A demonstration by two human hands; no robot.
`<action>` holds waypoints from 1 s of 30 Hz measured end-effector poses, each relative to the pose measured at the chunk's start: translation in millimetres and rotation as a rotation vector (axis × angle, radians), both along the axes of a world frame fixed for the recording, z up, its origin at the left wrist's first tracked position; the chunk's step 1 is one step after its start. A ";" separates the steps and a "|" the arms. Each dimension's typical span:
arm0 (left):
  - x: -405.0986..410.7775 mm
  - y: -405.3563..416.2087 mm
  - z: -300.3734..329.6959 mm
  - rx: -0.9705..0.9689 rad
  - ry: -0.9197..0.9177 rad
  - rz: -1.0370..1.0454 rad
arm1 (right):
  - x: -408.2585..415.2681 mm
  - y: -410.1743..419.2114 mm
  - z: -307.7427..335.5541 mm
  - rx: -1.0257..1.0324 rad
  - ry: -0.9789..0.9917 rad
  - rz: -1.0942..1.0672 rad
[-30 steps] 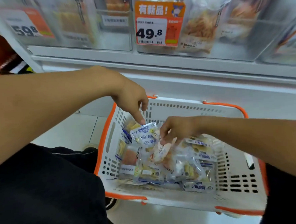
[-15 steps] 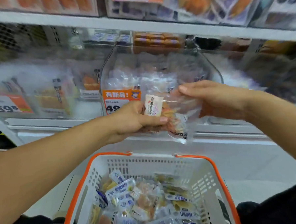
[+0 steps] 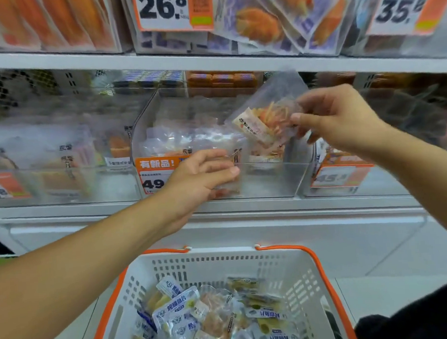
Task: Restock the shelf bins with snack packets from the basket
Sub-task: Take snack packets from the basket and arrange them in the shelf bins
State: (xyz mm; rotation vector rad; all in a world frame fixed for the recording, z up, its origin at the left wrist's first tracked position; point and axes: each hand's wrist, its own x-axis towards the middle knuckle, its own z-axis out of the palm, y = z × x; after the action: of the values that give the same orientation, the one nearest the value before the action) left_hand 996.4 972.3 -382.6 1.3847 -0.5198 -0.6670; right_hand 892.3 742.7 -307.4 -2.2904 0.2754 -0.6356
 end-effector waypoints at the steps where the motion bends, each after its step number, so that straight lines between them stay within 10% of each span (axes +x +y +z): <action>1: 2.0 0.6 0.5 0.018 -0.026 0.005 | -0.1 -9.6 2.4 -0.179 -0.018 -0.056; 8: 7.0 -0.5 -3.3 0.112 -0.224 0.038 | 22.6 -29.0 -20.9 -0.703 0.182 -0.113; 30: 6.1 -5.5 -9.5 0.145 -0.305 0.013 | 34.1 0.5 -17.2 -0.884 0.342 -0.215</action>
State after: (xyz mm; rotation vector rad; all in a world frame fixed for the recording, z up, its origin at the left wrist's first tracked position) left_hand 1002.5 966.8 -392.1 1.6378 -0.7134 -0.4918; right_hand 926.4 743.2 -324.6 -3.2627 0.4766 -0.5212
